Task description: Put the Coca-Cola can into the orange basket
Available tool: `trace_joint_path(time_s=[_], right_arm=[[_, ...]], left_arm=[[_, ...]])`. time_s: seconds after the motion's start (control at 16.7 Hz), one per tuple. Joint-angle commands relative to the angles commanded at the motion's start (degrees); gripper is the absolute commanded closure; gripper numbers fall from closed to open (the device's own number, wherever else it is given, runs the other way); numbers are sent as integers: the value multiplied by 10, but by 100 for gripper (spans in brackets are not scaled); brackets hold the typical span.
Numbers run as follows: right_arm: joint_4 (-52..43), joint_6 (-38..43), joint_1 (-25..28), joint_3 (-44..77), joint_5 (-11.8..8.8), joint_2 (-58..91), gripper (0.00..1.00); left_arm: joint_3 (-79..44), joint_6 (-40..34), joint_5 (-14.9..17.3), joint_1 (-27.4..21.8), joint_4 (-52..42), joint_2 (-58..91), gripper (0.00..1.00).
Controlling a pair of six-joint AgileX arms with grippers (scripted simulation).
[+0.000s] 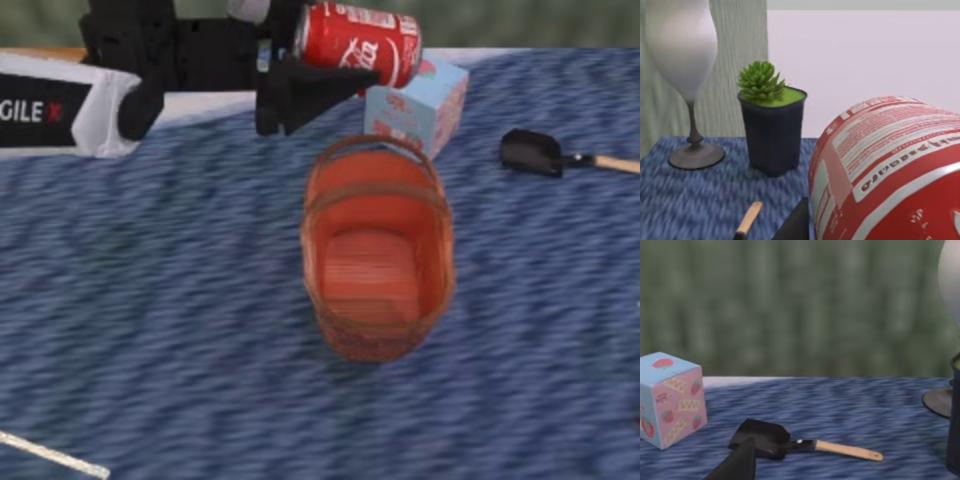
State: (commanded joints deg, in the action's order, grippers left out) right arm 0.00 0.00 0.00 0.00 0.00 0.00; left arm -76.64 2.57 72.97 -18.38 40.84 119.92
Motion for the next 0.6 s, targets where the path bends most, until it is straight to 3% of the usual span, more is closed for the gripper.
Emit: trace_joint_path(time_s=[0.3, 0.6], right_arm=[[0, 0, 0, 0, 0, 0, 0], [0, 0, 0, 0, 0, 0, 0]], left_arm=[[0, 1, 1, 3, 9, 12, 100], [24, 0, 2, 10, 123, 91, 100]])
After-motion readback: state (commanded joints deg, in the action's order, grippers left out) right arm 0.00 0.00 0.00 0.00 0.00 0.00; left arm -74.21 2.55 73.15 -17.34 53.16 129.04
